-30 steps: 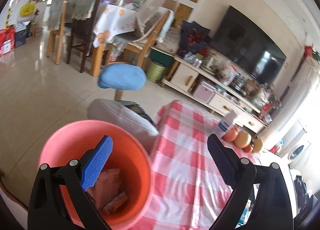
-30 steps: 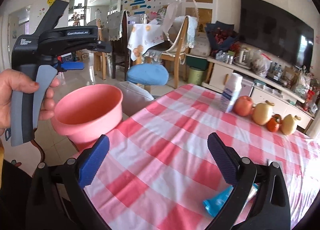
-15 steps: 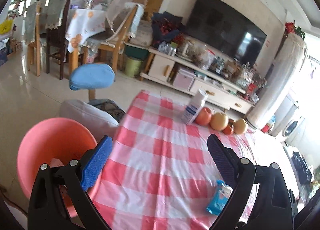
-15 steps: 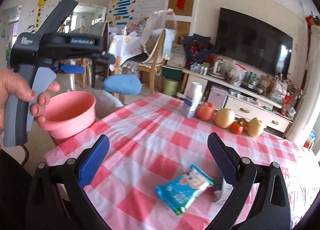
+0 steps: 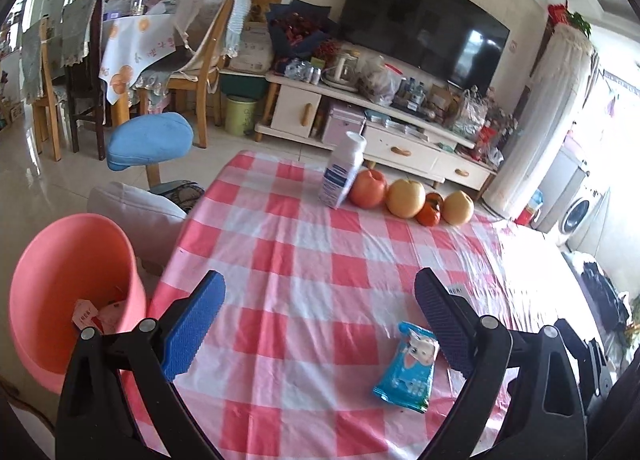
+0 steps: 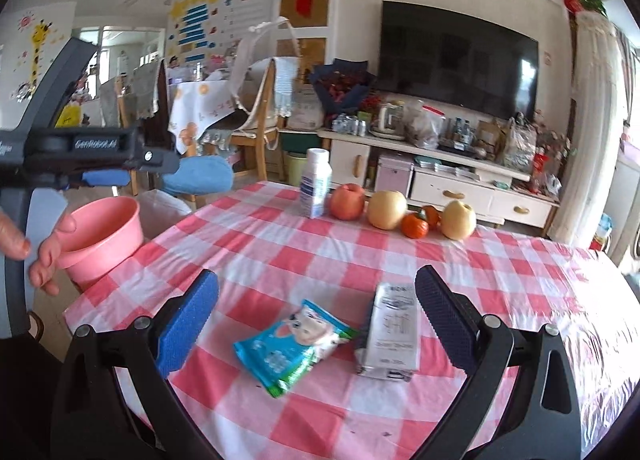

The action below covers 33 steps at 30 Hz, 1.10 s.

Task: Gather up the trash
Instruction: 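Move both tools back over the table toward the blue snack bag and carton, then grasp the blue cartoon snack bag with the left tool while the right tool grasps the white milk carton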

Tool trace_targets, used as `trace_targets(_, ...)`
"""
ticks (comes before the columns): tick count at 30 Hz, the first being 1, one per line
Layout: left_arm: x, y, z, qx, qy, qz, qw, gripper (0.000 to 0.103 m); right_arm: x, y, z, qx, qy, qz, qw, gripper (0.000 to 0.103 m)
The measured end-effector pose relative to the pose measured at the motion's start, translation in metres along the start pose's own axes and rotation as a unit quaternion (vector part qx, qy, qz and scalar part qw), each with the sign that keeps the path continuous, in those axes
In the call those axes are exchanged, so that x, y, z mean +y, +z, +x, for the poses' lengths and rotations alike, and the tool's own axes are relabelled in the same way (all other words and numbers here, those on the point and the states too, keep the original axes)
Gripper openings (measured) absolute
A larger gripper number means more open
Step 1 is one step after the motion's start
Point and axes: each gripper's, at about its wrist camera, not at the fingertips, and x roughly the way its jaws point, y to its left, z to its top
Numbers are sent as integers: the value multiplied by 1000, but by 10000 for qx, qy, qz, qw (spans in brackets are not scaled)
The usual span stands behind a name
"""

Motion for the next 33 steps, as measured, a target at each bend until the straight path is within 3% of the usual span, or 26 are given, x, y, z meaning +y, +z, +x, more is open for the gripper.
trace_targets(14,-56,-26,23,378,-114,359,9986,95,-56,-21,-1,208,-200,447,9986,99)
trace_targets(21,-75,-39,32,577,-260,525,9966,95,-88,-31,9,538,-234,853,9946,99)
trace_targets(28,-104,-58,58,1071,-439,854,9896,95,-122,-41,32,1073,-20,1507,9827,99)
trace_targets(33,-124,-81,85,1483,-257,1385,9789,95,-137,-43,46,1258,212,1799,9754,99)
